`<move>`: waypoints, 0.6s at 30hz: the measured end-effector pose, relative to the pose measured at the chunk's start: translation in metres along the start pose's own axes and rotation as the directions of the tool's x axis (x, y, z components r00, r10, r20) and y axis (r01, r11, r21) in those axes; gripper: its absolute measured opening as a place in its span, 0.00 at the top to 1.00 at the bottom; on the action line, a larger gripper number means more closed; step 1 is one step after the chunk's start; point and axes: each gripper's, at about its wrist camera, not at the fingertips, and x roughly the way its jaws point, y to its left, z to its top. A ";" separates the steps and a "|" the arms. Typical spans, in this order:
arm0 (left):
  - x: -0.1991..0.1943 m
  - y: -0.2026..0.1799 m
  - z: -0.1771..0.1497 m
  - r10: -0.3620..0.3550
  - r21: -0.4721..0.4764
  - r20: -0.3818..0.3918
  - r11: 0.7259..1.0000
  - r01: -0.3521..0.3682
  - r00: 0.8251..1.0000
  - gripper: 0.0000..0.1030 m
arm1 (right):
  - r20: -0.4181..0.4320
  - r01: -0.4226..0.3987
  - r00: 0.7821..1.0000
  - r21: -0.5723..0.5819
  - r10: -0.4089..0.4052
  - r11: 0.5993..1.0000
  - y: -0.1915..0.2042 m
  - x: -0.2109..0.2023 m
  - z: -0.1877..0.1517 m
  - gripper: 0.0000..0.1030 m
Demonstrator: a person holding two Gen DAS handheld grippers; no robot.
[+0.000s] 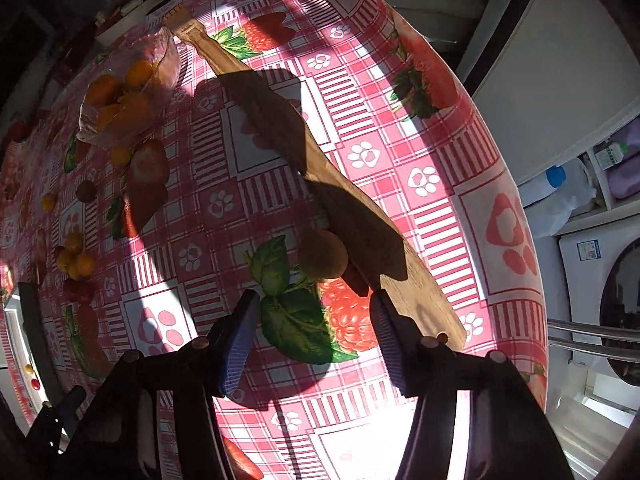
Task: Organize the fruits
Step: 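Move both tools back over the loose fruits beside the wooden spatula, then grasp a red cherry tomato with the left tool while the right grasps a brown fruit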
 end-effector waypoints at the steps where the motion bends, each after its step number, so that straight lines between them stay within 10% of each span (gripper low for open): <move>1: 0.000 -0.001 -0.001 0.002 -0.001 0.008 1.000 -0.002 1.000 0.30 | 0.001 -0.003 1.000 -0.004 0.003 1.000 0.001 0.001 0.002 0.50; 10: -0.004 -0.014 -0.005 -0.005 0.047 0.032 0.999 0.003 0.999 0.55 | 0.010 -0.020 1.000 -0.001 0.020 1.000 0.000 0.004 0.011 0.89; 16: -0.008 -0.016 -0.002 -0.014 0.044 0.033 0.999 0.013 0.999 0.59 | 0.000 -0.076 0.997 -0.022 0.076 0.997 0.001 0.005 0.011 0.89; 18: -0.008 -0.016 -0.002 -0.015 0.040 0.031 0.999 0.014 0.999 0.59 | 0.003 -0.061 0.998 -0.024 0.061 0.998 0.011 0.005 0.010 0.73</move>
